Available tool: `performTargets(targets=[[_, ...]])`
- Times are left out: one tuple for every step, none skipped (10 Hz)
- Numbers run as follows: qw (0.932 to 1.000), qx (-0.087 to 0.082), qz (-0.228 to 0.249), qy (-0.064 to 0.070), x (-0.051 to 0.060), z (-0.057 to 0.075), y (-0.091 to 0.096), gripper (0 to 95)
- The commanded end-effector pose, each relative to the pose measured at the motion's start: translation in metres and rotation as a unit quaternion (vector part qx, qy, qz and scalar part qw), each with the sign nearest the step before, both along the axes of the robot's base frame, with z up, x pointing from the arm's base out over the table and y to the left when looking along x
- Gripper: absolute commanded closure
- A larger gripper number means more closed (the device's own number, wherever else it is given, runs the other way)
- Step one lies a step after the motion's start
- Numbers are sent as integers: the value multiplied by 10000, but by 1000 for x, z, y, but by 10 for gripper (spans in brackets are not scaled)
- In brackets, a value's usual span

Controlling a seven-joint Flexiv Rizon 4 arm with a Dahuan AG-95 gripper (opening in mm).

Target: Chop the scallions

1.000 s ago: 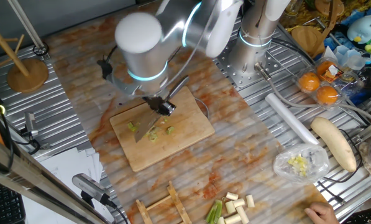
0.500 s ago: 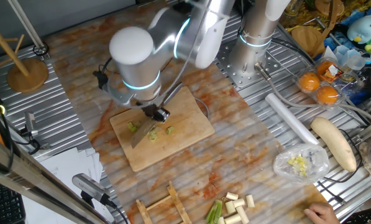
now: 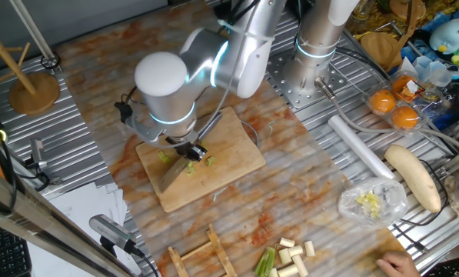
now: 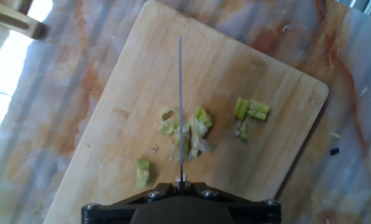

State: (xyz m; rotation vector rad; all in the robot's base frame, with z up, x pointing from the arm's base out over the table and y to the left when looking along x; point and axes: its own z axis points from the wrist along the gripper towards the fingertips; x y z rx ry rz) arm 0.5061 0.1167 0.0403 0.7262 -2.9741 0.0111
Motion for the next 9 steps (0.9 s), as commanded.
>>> performTargets(targets=[[9992, 186, -139, 333, 1, 45, -1, 950], [9995, -2, -15, 313, -5, 70, 5, 950], [9996, 2, -13, 295, -8, 76, 6, 950], [9996, 88, -45, 272, -14, 74, 7, 950], [9997, 115, -34, 233, -19, 72, 7, 950], [9997, 117, -46, 212, -22, 71, 8, 950], [9997, 104, -25, 224, -23, 70, 8, 950], [9997, 63, 20, 223, -22, 67, 7, 950], [9997, 96, 57, 214, -22, 63, 6, 950]])
